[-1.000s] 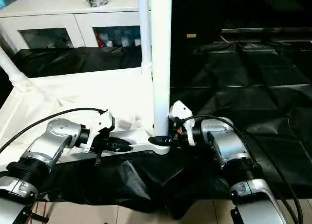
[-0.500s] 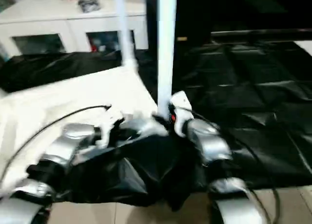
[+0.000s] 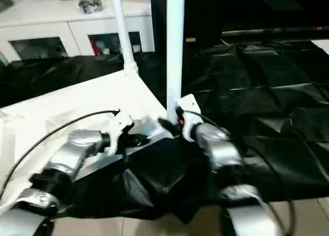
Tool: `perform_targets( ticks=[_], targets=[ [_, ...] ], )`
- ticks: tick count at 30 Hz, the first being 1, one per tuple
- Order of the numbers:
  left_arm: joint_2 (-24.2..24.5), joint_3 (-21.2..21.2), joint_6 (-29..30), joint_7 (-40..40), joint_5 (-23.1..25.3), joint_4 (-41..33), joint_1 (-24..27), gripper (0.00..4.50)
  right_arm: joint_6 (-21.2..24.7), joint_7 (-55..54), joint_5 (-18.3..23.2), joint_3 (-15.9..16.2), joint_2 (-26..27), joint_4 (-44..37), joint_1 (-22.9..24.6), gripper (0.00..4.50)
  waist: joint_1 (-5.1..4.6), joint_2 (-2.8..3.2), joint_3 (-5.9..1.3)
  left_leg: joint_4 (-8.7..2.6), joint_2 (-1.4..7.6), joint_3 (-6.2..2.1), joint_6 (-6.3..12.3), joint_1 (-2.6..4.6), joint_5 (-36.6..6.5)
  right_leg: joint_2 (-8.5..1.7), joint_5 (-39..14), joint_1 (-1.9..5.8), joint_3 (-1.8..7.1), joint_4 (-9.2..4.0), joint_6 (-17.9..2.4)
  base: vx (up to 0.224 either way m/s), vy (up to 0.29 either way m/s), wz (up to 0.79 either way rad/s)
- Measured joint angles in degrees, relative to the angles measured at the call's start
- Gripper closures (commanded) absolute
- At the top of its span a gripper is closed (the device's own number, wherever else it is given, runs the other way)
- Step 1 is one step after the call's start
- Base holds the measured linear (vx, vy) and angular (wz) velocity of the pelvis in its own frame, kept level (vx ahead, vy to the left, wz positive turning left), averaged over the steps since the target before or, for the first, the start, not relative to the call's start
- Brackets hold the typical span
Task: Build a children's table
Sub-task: Rotate leg to tighten
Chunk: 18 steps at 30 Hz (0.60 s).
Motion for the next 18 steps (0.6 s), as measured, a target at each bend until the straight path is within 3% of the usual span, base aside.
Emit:
perform_targets(
  ticks=[8, 9, 12, 18],
  targets=[
    [3.4, -1.4, -2.0, -7.9, 0.0, 0.2, -0.2, 4.5, -0.1, 17.3, 0.6, 4.5, -6.7, -3.4, 1.8, 1.17, 2.18, -0.04, 0.04, 0.03, 0.17, 0.19, 0.17, 0.08, 0.1, 0.05, -0.1, -0.02, 0.01, 0.05, -0.1, 0.0, 0.0, 0.0],
    [3.6, -1.6, -2.6, -8.5, -0.1, 0.6, -0.3, 4.5, 0.0, 18.6, 0.6, 4.8, -7.2, -3.5, 1.9, 1.32, 2.34, -0.08, 0.05, 0.05, 0.17, 0.21, 0.1, 0.1, 0.0, 0.05, -0.1, 0.0, 0.03, 0.06, -0.1, 0.0, 0.0, 0.0],
    [4.0, -2.2, -3.2, -10.5, -0.1, 1.9, -1.2, 4.5, 0.4, 21.1, 0.7, 5.4, -8.3, -4.5, 2.1, 1.32, 2.61, -0.22, 0.07, 0.07, 0.18, 0.27, -0.04, 0.14, 0.0, 0.02, -0.1, 0.0, 0.05, 0.08, -0.1, 0.0, 0.0, 0.0],
    [4.2, -2.5, -3.9, -12.4, -0.2, 3.4, -2.1, 4.5, 2.5, 22.3, 1.2, 5.5, -8.8, -6.5, 2.9, 1.76, 2.87, -0.24, 0.05, 0.06, 0.2, 0.3, 0.03, 0.13, 0.0, 0.01, -0.1, 0.0, 0.03, 0.07, -0.1, 0.0, 0.0, 0.0]
  ],
)
